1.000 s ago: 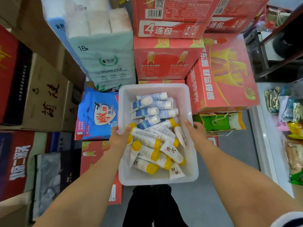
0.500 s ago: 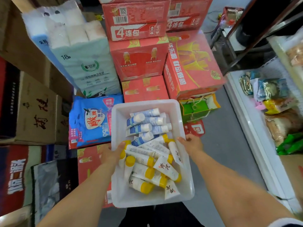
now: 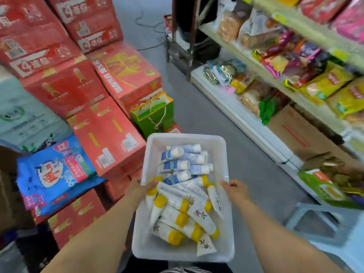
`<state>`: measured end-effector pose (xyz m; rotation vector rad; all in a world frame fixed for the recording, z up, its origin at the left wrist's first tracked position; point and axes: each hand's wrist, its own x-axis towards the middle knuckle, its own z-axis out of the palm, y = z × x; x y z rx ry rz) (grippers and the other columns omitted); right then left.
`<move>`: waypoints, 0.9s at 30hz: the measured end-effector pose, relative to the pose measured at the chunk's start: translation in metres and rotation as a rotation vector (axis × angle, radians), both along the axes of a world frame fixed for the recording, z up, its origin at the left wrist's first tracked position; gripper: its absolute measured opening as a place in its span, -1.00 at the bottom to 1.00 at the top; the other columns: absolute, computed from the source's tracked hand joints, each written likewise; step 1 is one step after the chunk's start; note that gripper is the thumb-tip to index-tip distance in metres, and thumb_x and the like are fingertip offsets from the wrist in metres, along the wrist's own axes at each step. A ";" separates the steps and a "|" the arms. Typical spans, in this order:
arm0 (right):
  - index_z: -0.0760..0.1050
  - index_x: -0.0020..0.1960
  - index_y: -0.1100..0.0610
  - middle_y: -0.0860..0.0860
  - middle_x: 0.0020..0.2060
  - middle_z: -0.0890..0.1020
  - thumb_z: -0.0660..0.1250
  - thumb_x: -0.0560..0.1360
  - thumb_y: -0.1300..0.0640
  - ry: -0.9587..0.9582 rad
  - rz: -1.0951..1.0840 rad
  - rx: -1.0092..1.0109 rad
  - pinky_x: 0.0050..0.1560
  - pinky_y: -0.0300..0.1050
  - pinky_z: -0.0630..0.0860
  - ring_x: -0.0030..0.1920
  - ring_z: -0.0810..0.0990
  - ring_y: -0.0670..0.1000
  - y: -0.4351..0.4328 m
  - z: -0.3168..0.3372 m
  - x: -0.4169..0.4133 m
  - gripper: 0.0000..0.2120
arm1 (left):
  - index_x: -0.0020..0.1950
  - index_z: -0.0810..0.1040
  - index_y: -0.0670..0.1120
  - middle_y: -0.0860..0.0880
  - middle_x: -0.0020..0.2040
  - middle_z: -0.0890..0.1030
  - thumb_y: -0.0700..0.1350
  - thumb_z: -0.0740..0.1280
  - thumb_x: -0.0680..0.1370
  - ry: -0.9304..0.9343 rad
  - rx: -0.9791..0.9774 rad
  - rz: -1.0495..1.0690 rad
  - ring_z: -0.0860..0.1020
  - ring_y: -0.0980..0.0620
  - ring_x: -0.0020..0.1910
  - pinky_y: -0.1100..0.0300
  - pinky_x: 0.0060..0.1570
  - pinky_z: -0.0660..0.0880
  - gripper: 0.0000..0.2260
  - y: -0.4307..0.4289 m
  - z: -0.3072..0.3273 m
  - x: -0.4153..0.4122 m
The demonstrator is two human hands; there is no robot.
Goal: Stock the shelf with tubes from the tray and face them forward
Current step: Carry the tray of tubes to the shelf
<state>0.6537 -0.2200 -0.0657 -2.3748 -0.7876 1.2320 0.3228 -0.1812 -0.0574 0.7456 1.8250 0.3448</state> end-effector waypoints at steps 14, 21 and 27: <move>0.41 -0.40 0.16 0.07 -0.46 0.52 0.47 0.39 -0.12 -0.183 -0.708 0.074 -0.28 -0.09 0.38 -0.35 0.50 0.10 -0.288 0.066 0.280 -0.57 | 0.10 0.55 -0.06 0.01 0.02 0.60 0.15 0.54 0.36 -0.146 0.024 -0.778 0.57 0.03 -0.04 0.15 -0.04 0.51 -0.55 -0.078 0.062 0.393; 0.19 -0.42 0.10 0.03 -0.44 0.35 0.46 0.42 -0.09 -0.277 -0.880 -0.019 -0.38 -0.13 0.21 -0.40 0.32 0.01 -0.376 0.071 0.377 -0.48 | -0.13 0.61 -0.01 0.00 -0.15 0.68 0.23 0.51 0.34 -0.206 0.052 -1.095 0.64 0.02 -0.12 0.00 0.11 0.55 -0.66 -0.115 0.070 0.543; 0.30 -0.37 0.09 0.02 -0.47 0.35 0.47 0.40 -0.10 -0.279 -0.992 -0.088 -0.39 -0.15 0.22 -0.42 0.34 0.01 -0.415 0.065 0.471 -0.57 | 0.02 0.63 -0.04 -0.02 -0.07 0.68 0.28 0.50 0.33 -0.186 -0.005 -1.235 0.64 -0.02 -0.05 0.09 0.04 0.54 -0.54 -0.129 0.048 0.669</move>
